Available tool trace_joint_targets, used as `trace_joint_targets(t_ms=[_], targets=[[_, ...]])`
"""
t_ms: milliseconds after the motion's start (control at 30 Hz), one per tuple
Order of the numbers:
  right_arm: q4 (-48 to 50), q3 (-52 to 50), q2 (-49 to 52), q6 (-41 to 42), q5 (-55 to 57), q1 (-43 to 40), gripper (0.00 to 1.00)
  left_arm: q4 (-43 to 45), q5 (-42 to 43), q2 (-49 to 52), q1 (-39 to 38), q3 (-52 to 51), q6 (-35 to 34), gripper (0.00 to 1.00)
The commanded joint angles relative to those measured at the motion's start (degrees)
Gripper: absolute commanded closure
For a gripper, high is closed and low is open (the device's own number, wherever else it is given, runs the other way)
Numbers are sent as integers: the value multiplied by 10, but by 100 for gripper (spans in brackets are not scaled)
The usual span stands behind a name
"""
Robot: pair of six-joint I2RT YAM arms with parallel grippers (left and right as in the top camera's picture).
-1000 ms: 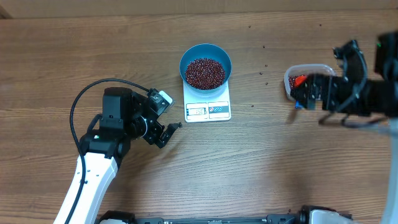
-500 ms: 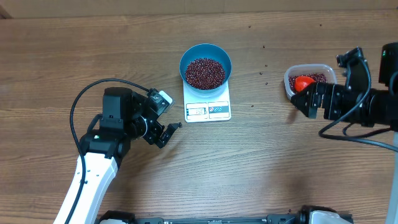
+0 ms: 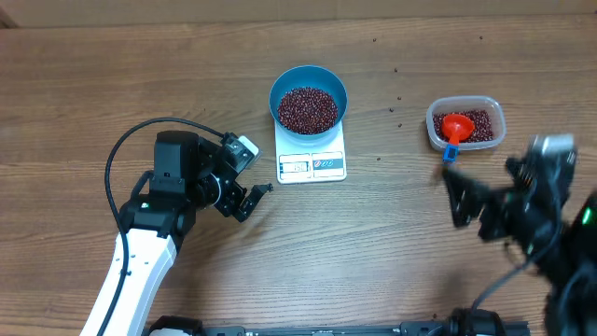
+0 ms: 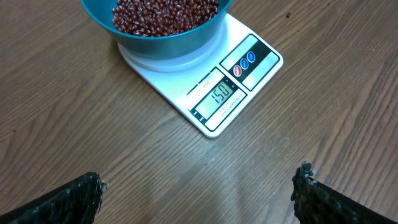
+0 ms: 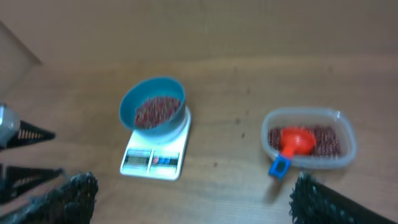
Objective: Scoop item into bowl and weigh 150g on scale
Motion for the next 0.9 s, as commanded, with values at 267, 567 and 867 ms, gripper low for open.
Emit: trace_joint_targets(t_ms=[267,567,867], targets=[[319,-389,-265,0,61,86,0,2,-2,0,0,0,-5,0],[517,-560,-344,0,71,86,0,2,-2,0,0,0,-5,0],[563,-616,-384,0,103,86,0,2,-2,0,0,0,-5,0]])
